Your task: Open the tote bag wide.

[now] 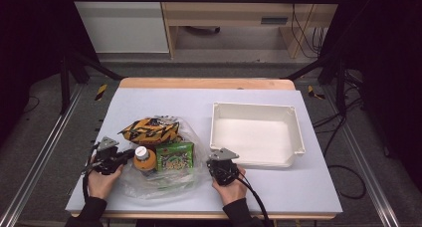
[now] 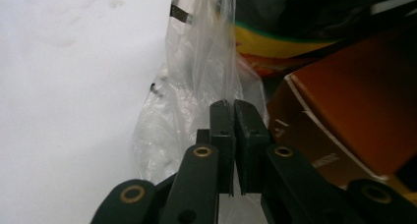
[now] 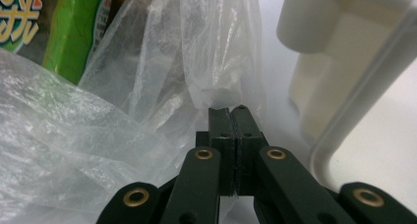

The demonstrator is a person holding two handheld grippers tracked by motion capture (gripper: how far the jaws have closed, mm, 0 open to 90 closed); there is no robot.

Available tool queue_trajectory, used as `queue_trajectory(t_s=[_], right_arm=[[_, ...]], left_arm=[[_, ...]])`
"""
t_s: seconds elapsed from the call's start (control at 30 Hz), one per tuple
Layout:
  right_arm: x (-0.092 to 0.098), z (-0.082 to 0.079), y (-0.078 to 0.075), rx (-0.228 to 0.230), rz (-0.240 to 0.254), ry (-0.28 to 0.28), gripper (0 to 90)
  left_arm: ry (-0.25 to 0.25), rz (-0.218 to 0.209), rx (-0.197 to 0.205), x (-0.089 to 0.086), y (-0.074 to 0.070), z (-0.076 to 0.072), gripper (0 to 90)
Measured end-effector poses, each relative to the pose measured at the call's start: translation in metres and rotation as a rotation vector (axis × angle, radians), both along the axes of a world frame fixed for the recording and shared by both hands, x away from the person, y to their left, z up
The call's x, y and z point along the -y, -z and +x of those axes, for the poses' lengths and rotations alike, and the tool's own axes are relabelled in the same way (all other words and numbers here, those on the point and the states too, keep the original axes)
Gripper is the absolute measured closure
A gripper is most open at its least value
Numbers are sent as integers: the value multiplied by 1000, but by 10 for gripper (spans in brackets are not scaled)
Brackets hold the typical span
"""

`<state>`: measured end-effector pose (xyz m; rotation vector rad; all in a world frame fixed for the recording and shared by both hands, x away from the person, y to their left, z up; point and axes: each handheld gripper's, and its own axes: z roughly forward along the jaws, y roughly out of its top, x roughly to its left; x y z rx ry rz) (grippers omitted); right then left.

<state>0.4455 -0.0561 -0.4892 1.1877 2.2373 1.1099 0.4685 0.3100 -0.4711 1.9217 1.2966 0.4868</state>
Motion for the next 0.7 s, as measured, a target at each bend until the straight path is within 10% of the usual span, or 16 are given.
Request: queue_trajectory(t_s=[0.37, 0.7], right_arm=[[3, 8, -3, -29, -18, -8, 877], [6, 1, -8, 26, 46, -60, 656]], left_arm=[[-4, 30, -40, 3, 6, 11, 836], [-37, -33, 68, -14, -8, -6, 518]])
